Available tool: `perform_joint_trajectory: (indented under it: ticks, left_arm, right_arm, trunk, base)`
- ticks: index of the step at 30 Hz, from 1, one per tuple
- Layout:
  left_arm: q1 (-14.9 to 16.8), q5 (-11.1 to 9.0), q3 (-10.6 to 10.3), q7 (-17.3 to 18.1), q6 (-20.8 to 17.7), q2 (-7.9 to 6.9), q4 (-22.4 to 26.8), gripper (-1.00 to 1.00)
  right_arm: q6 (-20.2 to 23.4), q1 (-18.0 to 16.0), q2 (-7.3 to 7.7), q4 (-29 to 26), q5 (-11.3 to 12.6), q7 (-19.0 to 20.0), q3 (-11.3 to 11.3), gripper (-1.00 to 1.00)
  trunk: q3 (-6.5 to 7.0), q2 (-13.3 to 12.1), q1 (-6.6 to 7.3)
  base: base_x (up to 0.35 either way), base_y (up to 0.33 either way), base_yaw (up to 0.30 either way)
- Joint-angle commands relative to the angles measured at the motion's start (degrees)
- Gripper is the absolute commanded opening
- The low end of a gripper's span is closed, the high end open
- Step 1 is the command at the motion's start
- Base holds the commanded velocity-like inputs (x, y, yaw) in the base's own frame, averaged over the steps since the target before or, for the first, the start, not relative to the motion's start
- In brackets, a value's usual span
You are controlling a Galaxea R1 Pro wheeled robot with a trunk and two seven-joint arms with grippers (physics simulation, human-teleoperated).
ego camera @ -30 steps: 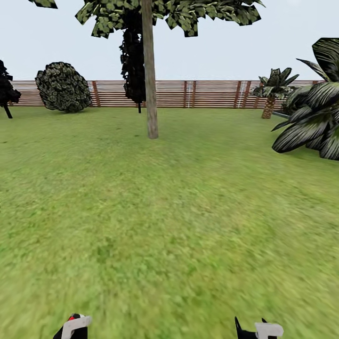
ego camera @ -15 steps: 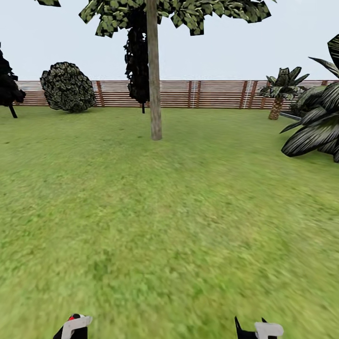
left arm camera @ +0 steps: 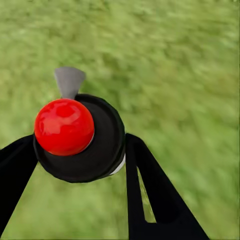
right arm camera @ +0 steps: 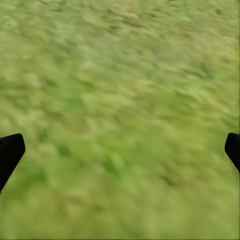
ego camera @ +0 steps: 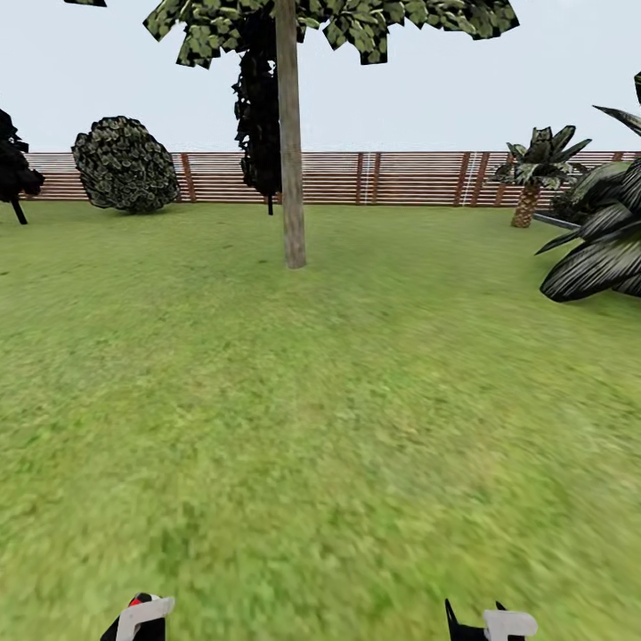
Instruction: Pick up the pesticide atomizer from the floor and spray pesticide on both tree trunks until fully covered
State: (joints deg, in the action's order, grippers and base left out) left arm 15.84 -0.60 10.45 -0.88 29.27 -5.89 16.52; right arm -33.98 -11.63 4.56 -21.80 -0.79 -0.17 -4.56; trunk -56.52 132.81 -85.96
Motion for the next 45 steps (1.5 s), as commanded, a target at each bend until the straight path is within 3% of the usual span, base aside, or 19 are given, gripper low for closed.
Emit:
perform_joint_trajectory:
  ticks: [1, 45]
  left_arm:
    - [0.0, 0.0, 0.0, 0.0, 0.0, 0.00, 0.0, -1.00]
    - [0.0, 0.0, 0.0, 0.0, 0.0, -0.06, 0.2, -1.00]
  right_arm:
    - [0.0, 0.0, 0.00, 0.0, 0.0, 0.0, 0.0, 1.00]
    - [0.0, 0.0, 0.01, 0.2, 0.0, 0.1, 0.1, 1.00]
  trunk:
    - [0.00, 0.0, 0.00]
    - [0.00, 0.0, 0.00]
  base:
    - [0.338, 0.000, 0.000]
    - [0.338, 0.000, 0.000]
